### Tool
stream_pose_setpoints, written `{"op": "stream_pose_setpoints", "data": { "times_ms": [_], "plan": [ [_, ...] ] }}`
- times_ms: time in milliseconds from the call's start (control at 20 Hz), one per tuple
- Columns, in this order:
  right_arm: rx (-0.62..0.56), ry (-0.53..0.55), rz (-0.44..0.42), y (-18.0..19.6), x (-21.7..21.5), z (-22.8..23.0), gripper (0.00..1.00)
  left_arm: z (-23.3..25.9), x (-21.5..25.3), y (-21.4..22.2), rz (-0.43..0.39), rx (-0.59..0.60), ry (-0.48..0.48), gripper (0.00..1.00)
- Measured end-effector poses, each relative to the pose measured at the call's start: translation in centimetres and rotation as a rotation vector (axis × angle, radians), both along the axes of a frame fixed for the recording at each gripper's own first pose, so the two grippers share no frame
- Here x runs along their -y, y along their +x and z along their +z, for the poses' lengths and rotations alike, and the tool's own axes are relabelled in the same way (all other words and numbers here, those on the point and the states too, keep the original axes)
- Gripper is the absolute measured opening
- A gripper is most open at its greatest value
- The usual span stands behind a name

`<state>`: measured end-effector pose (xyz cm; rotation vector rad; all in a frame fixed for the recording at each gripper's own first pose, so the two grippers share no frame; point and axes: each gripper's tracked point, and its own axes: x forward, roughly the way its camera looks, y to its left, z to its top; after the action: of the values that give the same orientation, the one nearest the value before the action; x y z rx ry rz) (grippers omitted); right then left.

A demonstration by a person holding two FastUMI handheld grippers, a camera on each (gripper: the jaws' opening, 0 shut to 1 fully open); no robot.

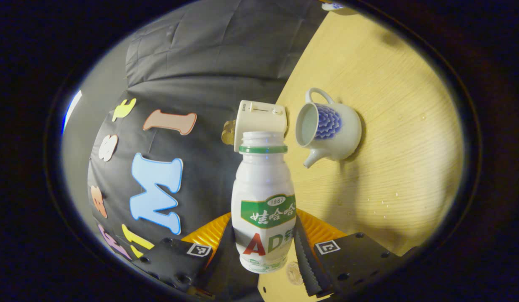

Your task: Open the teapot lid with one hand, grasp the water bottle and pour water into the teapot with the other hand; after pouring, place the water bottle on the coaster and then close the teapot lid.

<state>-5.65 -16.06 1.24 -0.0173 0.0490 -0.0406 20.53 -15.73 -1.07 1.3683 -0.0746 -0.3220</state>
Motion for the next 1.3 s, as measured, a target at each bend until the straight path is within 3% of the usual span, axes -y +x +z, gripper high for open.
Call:
{"op": "stream_pose_setpoints", "data": {
  "times_ms": [100, 150, 200, 550, 650, 700, 750, 800, 1100, 1300],
  "plan": [
    [-0.020, -0.018, 0.025, 1.0, -1.0, 0.1, 0.00, -0.1, -0.8, 1.0, 0.024, 0.010, -0.057, 0.82],
    [-0.027, -0.024, 0.042, 1.4, -1.6, 0.3, 0.00, -0.2, -1.1, 1.3, 0.031, 0.011, -0.088, 0.75],
    [-0.028, -0.034, 0.054, 1.8, -2.3, 0.7, 0.00, -0.9, -1.0, 1.3, 0.041, 0.007, -0.116, 0.82],
    [0.008, -0.107, 0.098, 7.0, -5.1, 3.1, 0.01, -0.6, -3.5, 3.5, 0.114, -0.004, -0.335, 0.82],
    [0.020, -0.122, 0.099, 9.0, -5.6, 3.7, 0.01, -0.4, -3.8, 3.5, 0.125, -0.012, -0.422, 0.82],
    [0.025, -0.128, 0.096, 10.0, -5.7, 3.7, 0.01, -0.8, -4.0, 3.8, 0.130, -0.036, -0.466, 0.75],
    [0.028, -0.133, 0.092, 10.8, -5.9, 3.9, 0.01, -0.7, -4.0, 4.1, 0.127, -0.053, -0.513, 0.75],
    [0.036, -0.139, 0.092, 11.7, -6.2, 4.1, 0.01, -0.5, -3.9, 4.6, 0.124, -0.062, -0.556, 0.82],
    [0.005, -0.126, 0.101, 16.1, -7.1, 2.2, 0.00, -0.2, -5.5, 5.7, 0.137, -0.088, -0.853, 0.82],
    [-0.010, -0.121, 0.078, 17.8, -7.0, 1.3, 0.00, 1.8, -6.2, 5.8, 0.109, -0.087, -1.019, 0.75]
  ]
}}
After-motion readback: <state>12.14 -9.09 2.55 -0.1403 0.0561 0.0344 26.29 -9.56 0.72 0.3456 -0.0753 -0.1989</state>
